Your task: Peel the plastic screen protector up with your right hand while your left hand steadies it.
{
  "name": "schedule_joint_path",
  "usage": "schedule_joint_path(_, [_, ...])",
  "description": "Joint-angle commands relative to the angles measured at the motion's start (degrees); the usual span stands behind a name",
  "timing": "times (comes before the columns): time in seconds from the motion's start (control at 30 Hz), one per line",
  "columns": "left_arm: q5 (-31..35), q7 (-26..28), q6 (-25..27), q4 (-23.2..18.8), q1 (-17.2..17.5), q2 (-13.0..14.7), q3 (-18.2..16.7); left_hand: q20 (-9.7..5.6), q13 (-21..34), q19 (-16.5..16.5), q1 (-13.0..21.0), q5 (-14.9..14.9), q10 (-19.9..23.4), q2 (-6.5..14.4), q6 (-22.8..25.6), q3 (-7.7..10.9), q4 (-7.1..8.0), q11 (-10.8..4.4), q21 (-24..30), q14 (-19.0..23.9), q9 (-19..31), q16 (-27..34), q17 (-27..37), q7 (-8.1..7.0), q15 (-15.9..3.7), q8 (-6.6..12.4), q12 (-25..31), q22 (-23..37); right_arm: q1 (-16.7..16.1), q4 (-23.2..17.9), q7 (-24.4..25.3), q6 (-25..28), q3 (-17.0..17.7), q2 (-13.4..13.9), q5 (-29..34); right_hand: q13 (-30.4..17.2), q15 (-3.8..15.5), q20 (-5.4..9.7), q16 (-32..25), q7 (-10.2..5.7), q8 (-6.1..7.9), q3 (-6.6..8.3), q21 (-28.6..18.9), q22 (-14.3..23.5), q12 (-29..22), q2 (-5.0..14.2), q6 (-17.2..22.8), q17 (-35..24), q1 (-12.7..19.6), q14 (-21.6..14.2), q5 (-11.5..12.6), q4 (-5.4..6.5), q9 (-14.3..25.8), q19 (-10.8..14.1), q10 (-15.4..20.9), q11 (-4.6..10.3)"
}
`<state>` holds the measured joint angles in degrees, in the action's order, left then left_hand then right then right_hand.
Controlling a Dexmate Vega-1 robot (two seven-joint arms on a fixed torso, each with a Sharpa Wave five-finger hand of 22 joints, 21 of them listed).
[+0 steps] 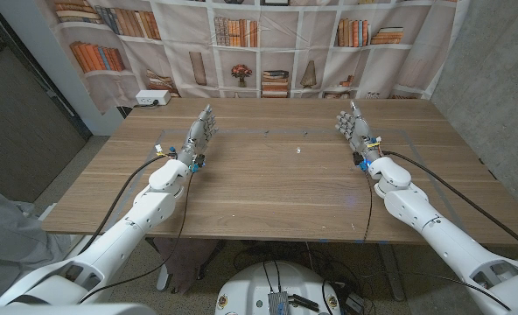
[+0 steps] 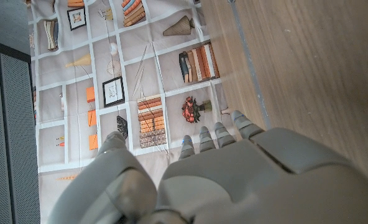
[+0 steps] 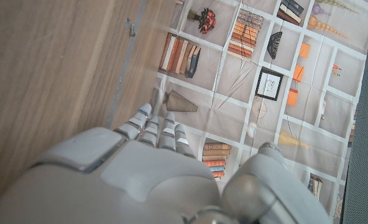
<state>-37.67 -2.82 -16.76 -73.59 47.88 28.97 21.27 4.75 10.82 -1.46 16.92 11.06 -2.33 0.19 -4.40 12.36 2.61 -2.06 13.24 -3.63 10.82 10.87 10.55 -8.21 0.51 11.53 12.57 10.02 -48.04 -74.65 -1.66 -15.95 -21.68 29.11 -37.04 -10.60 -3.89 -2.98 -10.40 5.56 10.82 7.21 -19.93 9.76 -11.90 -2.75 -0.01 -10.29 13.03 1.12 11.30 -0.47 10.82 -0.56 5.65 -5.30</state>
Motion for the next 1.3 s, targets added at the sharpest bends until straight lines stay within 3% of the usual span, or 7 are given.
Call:
schedule_joint_path(0.03, [-0.6,-1.2,-1.2,0.9,-0.2,-0.6,0.0,0.27,0.1,-0.6,0.3,0.4,-0.1,0.2,0.4,0.29,-0.02,-0.11,-0.2,-0.4,0.1,0.2,0.1,-0.44,-0.1,0.27,0.3,0.2,0.2,-0.7,0.5,1.3,-0.6,-0.3,0.2,-0.2,-0.37,-0.52,-0.3,0.65,0.48,0.45,-0.2,0.2,-0.4,-0.08,0.1,-0.1,0.8,0.1,0.3,-0.11,0.3,0.1,0.6,-0.37])
schedule_joint_path(0.2, [0.1,-1.1,-1.4,0.0,0.2,0.1,0.0,0.73,0.1,-1.3,0.3,0.4,-0.1,0.3,0.7,0.25,-0.06,-0.04,-0.6,-0.9,0.1,0.0,0.1,-0.46,-0.17,0.34,0.2,0.2,-0.3,-2.7,2.0,2.1,-0.7,0.1,0.8,-0.2,-0.82,-0.56,-0.4,0.86,0.66,0.46,0.1,0.2,-0.8,-0.06,0.5,-0.1,1.2,-0.2,0.3,-0.36,0.3,0.3,1.5,-1.04])
schedule_joint_path(0.43, [-1.4,-2.7,-1.1,-0.3,-0.1,-0.6,0.1,1.25,0.1,-2.0,0.3,0.3,-0.2,0.3,0.8,0.19,-0.09,-0.04,-1.0,-1.9,0.1,-0.3,0.1,-0.29,-0.14,0.31,0.0,0.3,-1.9,-8.0,6.0,5.9,-0.9,2.2,2.6,-0.4,0.01,-1.21,-0.5,-2.25,0.51,0.35,1.1,0.3,-1.8,0.0,-0.4,-0.2,1.5,-0.5,0.2,-0.74,0.4,0.6,4.0,1.53])
schedule_joint_path(0.7, [0.0,0.6,0.2,-3.5,1.0,0.0,0.3,1.3,0.1,-2.3,0.4,0.3,0.0,0.3,0.8,0.13,-0.1,-0.03,-1.2,-2.4,0.1,-0.4,0.1,-0.27,0.2,0.25,0.1,0.3,-1.6,-8.0,7.3,6.2,-1.3,2.4,4.3,-0.8,0.3,-1.51,-0.7,-2.95,0.71,1.02,1.7,0.4,-2.8,1.06,-0.3,-0.3,2.8,-0.9,0.2,-1.31,0.4,0.9,6.4,3.08])
schedule_joint_path(1.0, [-0.1,2.6,1.6,-7.7,3.1,0.5,0.3,0.79,0.2,-4.9,0.2,0.2,-0.1,0.4,0.5,-0.12,-0.05,0.24,-2.2,-6.5,0.1,-1.0,0.2,-0.15,0.74,-0.07,-0.2,0.3,-1.9,-10.0,10.5,7.5,-1.3,4.0,7.4,-1.6,1.66,-1.48,-1.2,-4.26,1.76,4.28,2.7,0.5,-5.3,4.89,1.8,-0.4,8.4,-3.1,-0.1,-4.09,0.4,2.2,11.6,4.59])
schedule_joint_path(1.2, [-0.6,2.8,0.7,-7.0,3.8,-0.7,0.5,0.58,0.2,-4.7,0.1,0.2,0.1,0.4,0.5,-0.17,-0.03,0.51,-2.1,-6.4,0.1,-0.7,0.2,-0.16,0.64,-0.06,-0.2,0.4,-1.0,-8.2,8.8,6.1,-2.3,4.6,9.3,-2.0,2.35,-1.3,-1.1,-4.49,1.92,6.24,3.3,0.5,-6.3,6.58,2.3,-0.4,12.1,-3.6,0.3,-6.18,0.4,2.8,13.5,5.73])
schedule_joint_path(1.3, [2.2,3.7,0.6,-7.9,3.9,0.8,1.1,0.56,0.2,-4.6,0.1,0.2,0.2,0.5,0.6,-0.2,-0.02,0.63,-2.1,-6.4,0.1,-0.7,0.2,-0.11,0.66,-0.02,-0.1,0.4,-0.2,-6.2,7.9,5.0,-2.8,3.6,9.4,-2.2,3.35,-0.72,-0.9,-5.22,2.02,7.5,3.8,0.5,-6.7,7.38,2.6,-0.3,14.8,-3.8,0.5,-7.65,0.4,2.9,14.0,6.78])
